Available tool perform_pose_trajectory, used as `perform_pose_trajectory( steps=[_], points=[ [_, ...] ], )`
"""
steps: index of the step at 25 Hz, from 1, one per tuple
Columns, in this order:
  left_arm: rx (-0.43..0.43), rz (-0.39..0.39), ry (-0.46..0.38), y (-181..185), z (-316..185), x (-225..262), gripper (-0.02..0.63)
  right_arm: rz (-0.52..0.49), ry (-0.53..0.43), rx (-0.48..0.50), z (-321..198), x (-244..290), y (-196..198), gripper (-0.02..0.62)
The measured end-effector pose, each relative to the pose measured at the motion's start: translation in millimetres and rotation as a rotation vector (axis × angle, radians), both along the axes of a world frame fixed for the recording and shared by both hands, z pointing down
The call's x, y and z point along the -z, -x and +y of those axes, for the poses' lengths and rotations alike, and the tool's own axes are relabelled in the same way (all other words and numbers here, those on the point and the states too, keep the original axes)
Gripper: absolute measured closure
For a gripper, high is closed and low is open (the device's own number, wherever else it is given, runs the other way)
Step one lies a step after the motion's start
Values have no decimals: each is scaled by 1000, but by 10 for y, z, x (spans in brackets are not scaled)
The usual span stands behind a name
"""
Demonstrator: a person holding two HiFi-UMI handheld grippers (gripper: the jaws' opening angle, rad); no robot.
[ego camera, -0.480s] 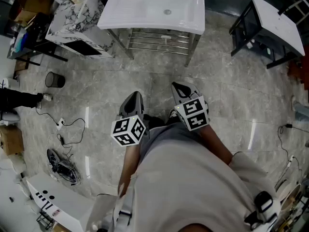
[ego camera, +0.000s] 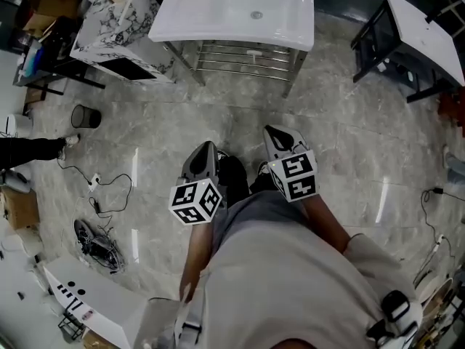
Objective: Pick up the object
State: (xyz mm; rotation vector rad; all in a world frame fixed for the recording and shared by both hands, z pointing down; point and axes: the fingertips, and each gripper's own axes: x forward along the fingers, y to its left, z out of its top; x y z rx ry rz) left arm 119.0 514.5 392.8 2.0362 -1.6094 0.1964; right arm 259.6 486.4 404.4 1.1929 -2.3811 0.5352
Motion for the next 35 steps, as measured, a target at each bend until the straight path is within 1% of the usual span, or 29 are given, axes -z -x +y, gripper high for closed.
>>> perform_pose_trajectory(
  steps=[2,3,5,6,8,11,14,18,20,21,24,25,26,30,33,35],
  points=[
    [8,23,9,47,-30,-10,606,-24,-12,2,-38,17,57,584],
    [11,50,13,64,-55,-10,606,-33,-14,17,-48,17,98,584],
    [13,110,18,76,-112,-13,606,-68,12,67,-39,3,191,584],
    [11,125,20,74,-145,-28,606,-97,34,89,-34,-3,231,584],
    [-3,119,27,60,-214,-86,606,-133,57,111,-53,-15,282,584],
    [-31,104,46,76,-325,-178,606,-113,36,105,-168,-29,344,584],
    [-37,116,56,148,-489,-219,606,-85,6,93,-358,-29,431,584],
    [-62,102,73,251,-717,-247,606,43,5,112,-588,-138,574,584],
    [-74,106,88,326,-838,-261,606,40,24,105,-720,-151,677,584],
    [-79,130,98,362,-895,-264,606,33,26,90,-798,-136,720,585],
    [-88,252,115,480,-1103,-211,606,31,9,59,-1062,-71,859,584],
    [-90,271,111,535,-1189,-185,606,22,10,54,-1156,-52,915,584],
    [-92,272,107,594,-1277,-171,606,19,14,46,-1251,-41,970,584],
    [-113,227,115,824,-1605,-209,606,53,18,22,-1615,-39,1188,584],
    [-128,193,127,968,-1788,-237,606,42,25,12,-1832,-8,1353,584],
    [-135,174,119,1074,-1897,-210,606,43,26,4,-1956,22,1459,584]
  ],
)
